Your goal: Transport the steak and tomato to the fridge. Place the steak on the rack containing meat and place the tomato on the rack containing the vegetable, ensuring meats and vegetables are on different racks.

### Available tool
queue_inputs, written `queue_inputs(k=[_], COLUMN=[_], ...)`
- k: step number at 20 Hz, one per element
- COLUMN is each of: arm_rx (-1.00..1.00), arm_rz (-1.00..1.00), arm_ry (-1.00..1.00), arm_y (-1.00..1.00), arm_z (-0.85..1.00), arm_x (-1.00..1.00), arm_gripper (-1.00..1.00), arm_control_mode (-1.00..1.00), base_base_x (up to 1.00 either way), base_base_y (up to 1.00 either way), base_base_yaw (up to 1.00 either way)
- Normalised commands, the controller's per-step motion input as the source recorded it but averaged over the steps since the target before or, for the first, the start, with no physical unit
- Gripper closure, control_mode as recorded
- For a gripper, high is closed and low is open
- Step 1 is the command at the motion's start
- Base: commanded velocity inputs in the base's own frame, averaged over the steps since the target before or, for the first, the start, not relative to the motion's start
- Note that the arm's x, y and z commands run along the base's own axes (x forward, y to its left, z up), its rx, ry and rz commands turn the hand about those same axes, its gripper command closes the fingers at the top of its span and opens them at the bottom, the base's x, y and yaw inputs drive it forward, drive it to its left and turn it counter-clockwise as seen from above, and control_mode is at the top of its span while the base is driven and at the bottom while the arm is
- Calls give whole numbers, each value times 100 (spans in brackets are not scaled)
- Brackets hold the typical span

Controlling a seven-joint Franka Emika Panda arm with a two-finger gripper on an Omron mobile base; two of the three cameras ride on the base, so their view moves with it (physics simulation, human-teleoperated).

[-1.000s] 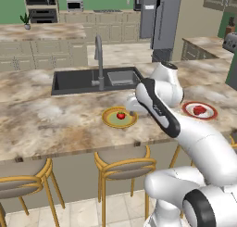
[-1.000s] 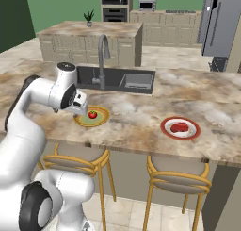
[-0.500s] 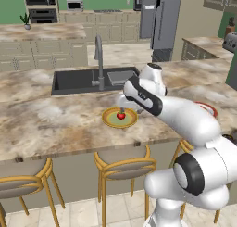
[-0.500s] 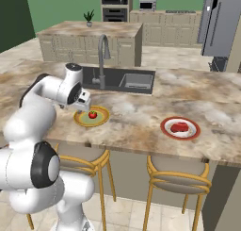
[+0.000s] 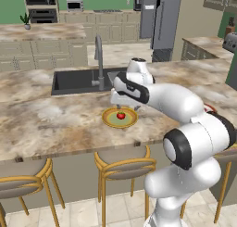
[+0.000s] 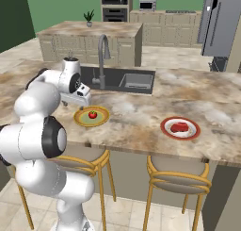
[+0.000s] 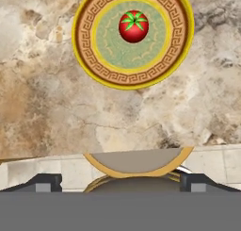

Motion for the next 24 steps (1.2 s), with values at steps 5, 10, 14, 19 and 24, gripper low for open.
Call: queue_inputs(k=[5,10,14,19,24], arm_rx=[-6,-8,-6,-1,0], arm_rz=[-5,-4,0,0,0], arm_ry=[3,0,0,0,0], arm_y=[0,-6,-21,-16,-7], arm_z=[-12,-19,-24,-19,-24], arm_x=[20,6,0,1,6], arm_gripper=[-100,-100,-100,-100,-100], arm_control_mode=[-100,-100,-100,-100,-100], base_base_x=[0,0,0,0,0], base_base_y=[0,0,0,0,0], base_base_yaw=[0,0,0,0,0])
